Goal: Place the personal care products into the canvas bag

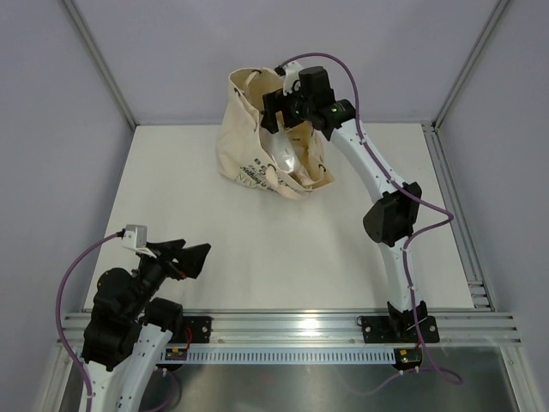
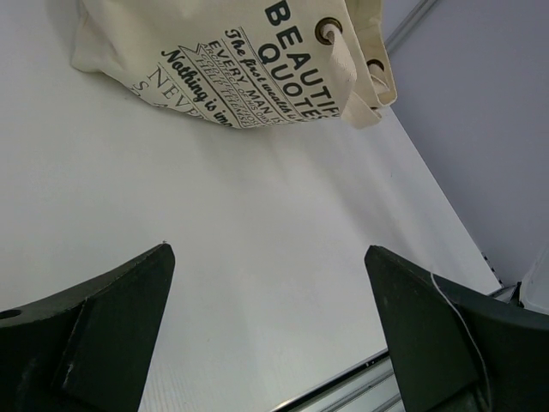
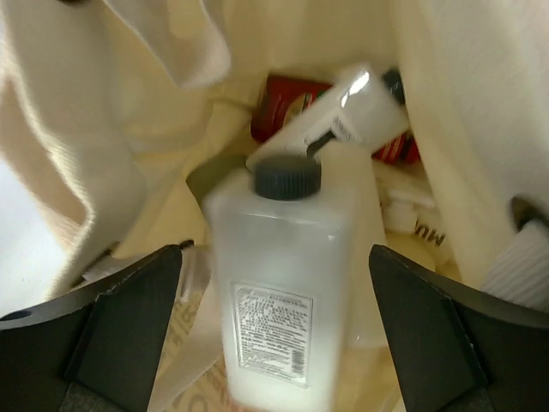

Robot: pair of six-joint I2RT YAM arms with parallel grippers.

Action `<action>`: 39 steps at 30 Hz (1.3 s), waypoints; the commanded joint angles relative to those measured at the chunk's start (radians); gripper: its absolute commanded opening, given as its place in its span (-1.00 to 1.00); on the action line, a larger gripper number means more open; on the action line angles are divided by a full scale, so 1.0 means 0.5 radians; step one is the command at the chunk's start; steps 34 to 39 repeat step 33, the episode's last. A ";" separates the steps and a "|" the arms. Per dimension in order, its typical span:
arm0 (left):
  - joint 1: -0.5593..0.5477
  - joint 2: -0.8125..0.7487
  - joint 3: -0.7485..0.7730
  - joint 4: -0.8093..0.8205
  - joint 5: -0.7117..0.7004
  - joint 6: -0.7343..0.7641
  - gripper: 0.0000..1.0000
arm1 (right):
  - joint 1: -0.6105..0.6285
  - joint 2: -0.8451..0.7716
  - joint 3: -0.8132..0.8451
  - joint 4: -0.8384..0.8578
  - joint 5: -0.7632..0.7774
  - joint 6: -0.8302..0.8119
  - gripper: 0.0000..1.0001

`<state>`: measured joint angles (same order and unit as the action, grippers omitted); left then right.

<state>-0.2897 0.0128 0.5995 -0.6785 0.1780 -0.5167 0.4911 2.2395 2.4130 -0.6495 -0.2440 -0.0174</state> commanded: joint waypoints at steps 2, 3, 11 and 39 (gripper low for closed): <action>0.003 -0.038 0.007 0.093 0.009 0.018 0.98 | -0.007 -0.269 0.138 0.320 0.174 -0.207 0.99; 0.000 -0.038 0.007 0.093 0.009 0.015 0.98 | -0.007 -0.306 0.144 0.296 0.227 -0.259 0.99; 0.000 -0.118 0.007 0.090 -0.028 0.003 0.98 | -0.466 -1.091 -0.525 -0.158 0.285 -0.128 0.99; 0.000 -0.093 0.013 0.087 0.006 0.015 0.98 | -0.807 -3.012 -2.716 -0.318 0.623 -0.266 0.99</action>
